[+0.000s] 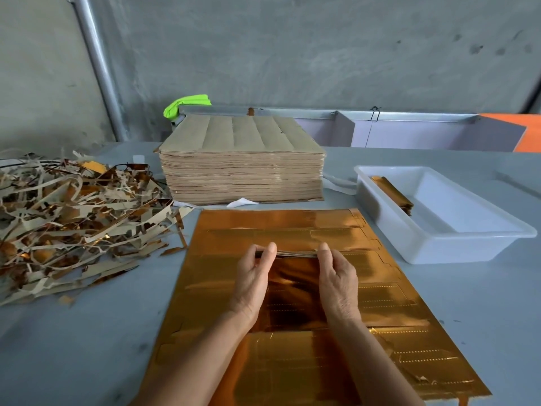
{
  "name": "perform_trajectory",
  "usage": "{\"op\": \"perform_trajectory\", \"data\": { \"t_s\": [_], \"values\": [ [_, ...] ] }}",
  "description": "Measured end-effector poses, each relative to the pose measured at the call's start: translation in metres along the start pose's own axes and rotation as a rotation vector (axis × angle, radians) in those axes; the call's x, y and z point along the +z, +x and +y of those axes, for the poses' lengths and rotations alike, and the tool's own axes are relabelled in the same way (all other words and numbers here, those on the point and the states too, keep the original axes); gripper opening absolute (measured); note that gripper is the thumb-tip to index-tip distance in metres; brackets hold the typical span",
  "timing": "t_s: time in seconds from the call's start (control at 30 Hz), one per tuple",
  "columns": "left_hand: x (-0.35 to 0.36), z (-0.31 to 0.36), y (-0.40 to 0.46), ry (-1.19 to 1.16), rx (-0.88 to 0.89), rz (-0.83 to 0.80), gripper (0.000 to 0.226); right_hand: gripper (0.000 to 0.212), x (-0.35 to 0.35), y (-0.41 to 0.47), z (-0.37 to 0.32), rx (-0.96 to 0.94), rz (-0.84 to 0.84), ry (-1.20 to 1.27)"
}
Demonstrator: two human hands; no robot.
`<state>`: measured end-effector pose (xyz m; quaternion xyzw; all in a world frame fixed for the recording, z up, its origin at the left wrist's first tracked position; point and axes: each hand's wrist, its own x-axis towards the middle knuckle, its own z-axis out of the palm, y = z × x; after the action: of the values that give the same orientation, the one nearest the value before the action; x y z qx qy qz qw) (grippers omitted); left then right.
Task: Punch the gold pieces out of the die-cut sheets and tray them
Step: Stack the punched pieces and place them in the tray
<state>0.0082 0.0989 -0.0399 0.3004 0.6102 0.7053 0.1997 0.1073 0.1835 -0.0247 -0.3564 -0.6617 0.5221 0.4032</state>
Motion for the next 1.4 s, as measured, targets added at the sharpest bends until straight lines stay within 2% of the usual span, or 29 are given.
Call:
{"op": "perform_trajectory", "data": {
  "t_s": [0.07,0.17,0.23,0.27,0.33,0.4,0.5,0.57,0.63,0.73,0.8,0.87,1.0,1.1,1.17,1.27,1.4],
  "values": [
    [-0.004,0.005,0.001,0.061,-0.004,-0.041,0.039,0.050,-0.002,0.002,0.002,-0.016,-0.009,-0.057],
    [-0.012,0.012,0.007,0.214,-0.029,-0.195,0.040,0.048,-0.002,0.011,0.004,0.004,0.021,-0.084],
    [-0.016,0.013,0.013,0.341,-0.031,-0.237,0.031,0.047,-0.002,0.014,0.004,0.030,0.022,-0.083],
    [-0.017,0.012,0.015,0.397,-0.018,-0.202,0.024,0.049,-0.001,0.016,0.004,0.048,0.001,-0.080],
    [-0.018,0.011,0.019,0.363,-0.031,-0.097,0.013,0.052,-0.001,0.017,0.000,0.088,-0.078,-0.034],
    [-0.017,0.011,0.020,0.222,-0.118,0.050,0.012,0.057,-0.006,0.020,-0.006,0.134,-0.111,0.050],
    [-0.014,0.012,0.022,-0.012,-0.292,0.318,0.022,0.067,-0.015,0.022,-0.009,0.206,0.024,0.120],
    [-0.011,0.015,0.022,-0.212,-0.385,0.361,0.024,0.064,-0.014,0.016,-0.011,0.305,-0.006,0.169],
    [-0.004,0.019,0.018,-0.355,-0.445,0.338,0.025,0.052,-0.005,0.008,-0.012,0.381,-0.104,0.205],
    [0.008,0.022,0.008,-0.455,-0.499,0.246,0.021,0.011,0.007,0.000,-0.018,0.457,-0.176,0.312],
    [0.011,0.023,0.003,-0.398,-0.527,0.152,0.022,0.014,0.007,0.001,-0.020,0.464,-0.167,0.344],
    [0.007,0.025,0.003,-0.240,-0.524,0.046,0.028,0.018,0.003,0.003,-0.021,0.435,-0.171,0.286],
    [0.001,0.033,0.008,0.063,-0.434,-0.084,0.029,0.016,-0.004,0.005,-0.020,0.332,-0.252,0.205],
    [0.010,0.031,0.006,0.033,-0.443,-0.071,0.055,0.022,0.000,0.001,-0.017,0.308,-0.274,0.235],
    [0.020,0.024,-0.001,-0.045,-0.445,-0.054,0.066,0.019,0.003,-0.003,-0.014,0.244,-0.225,0.228],
    [0.028,0.016,-0.010,-0.124,-0.388,-0.076,0.061,0.015,0.006,-0.007,-0.012,0.149,-0.157,0.129],
    [0.019,0.014,-0.006,-0.143,-0.283,-0.119,0.041,0.018,-0.002,-0.006,-0.014,0.055,-0.201,0.193]
  ]
}}
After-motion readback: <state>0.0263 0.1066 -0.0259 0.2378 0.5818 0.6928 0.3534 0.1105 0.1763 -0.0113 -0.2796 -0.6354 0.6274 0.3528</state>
